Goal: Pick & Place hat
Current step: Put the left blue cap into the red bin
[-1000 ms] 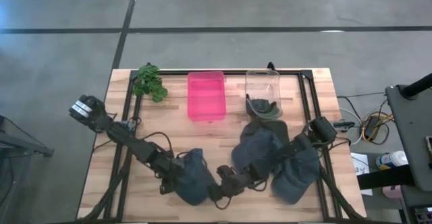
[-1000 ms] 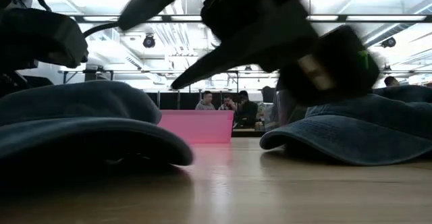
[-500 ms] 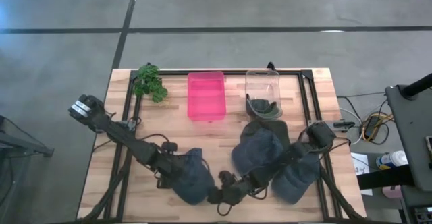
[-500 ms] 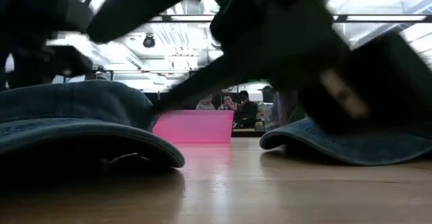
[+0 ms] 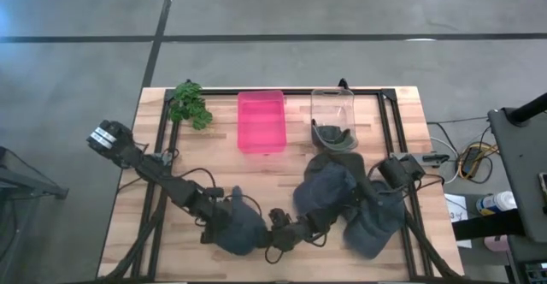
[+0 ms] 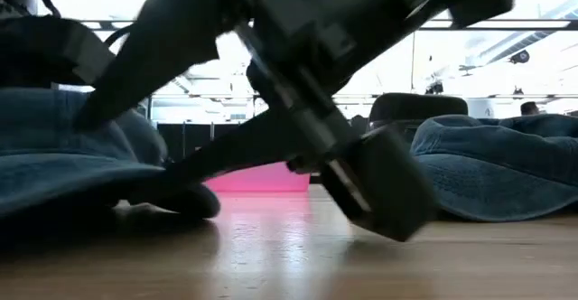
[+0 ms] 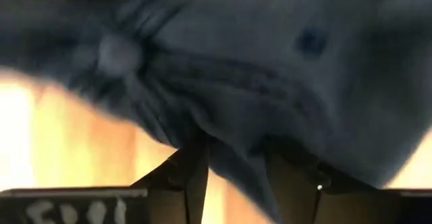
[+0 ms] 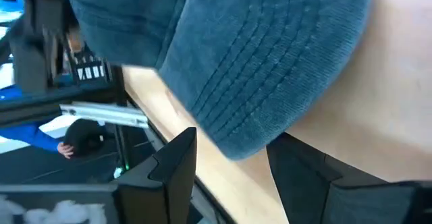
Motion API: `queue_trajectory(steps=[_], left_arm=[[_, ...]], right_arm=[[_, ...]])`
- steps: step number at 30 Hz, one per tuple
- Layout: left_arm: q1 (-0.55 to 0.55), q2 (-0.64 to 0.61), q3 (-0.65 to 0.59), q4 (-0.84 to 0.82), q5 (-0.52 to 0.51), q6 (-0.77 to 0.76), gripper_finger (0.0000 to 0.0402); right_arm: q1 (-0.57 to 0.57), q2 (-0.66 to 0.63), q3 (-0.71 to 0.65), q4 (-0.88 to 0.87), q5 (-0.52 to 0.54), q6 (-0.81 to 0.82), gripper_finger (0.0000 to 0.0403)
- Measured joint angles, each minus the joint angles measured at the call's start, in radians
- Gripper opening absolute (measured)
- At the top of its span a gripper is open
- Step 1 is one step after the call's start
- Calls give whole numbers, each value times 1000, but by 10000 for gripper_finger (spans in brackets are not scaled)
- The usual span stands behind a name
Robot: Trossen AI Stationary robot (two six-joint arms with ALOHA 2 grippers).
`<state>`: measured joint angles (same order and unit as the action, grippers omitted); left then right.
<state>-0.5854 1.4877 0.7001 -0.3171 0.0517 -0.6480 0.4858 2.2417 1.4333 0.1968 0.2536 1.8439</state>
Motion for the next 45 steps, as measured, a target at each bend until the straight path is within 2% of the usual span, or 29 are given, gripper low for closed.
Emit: queue_trajectory(steps=[4,9,14,18,21,24,27,31,34,37,39,41,45], left_arm=[[0,1,-1,100,-1,0,142],[0,1,-6,101,-4,0,142],[-1,1,-25,137,-6,29,142],[-1,1,-27,205,-6,49,142],[-1,-2,3,193,-7,53,142],[-5,-39,58,79,-8,55,142],[-19,-107,135,-169,-22,69,142],[-52,-230,237,-473,-131,40,142],[-70,-324,318,-632,-235,-34,142],[-86,-409,397,-738,-374,-135,142],[-97,-452,438,-745,-488,-166,142],[-101,-479,466,-747,-585,-167,142],[-98,-496,496,-764,-665,-169,142]], right_arm=[[-25,-2,0,27,14,-61,171],[-32,-1,0,18,97,-134,169],[-47,2,-1,26,89,-206,169],[-58,-6,-1,122,90,-365,158],[-60,-38,0,134,90,-499,128],[-60,-85,0,90,81,-679,79],[-66,-156,0,-31,44,-863,23],[-86,-281,47,-361,44,-1156,15],[-91,-335,173,-697,177,-1468,14],[-71,-344,330,-929,398,-1844,14],[-46,-327,420,-991,558,-2090,14],[-22,-299,485,-1018,675,-2294,14],[32,-237,558,-1042,836,-2591,14]])
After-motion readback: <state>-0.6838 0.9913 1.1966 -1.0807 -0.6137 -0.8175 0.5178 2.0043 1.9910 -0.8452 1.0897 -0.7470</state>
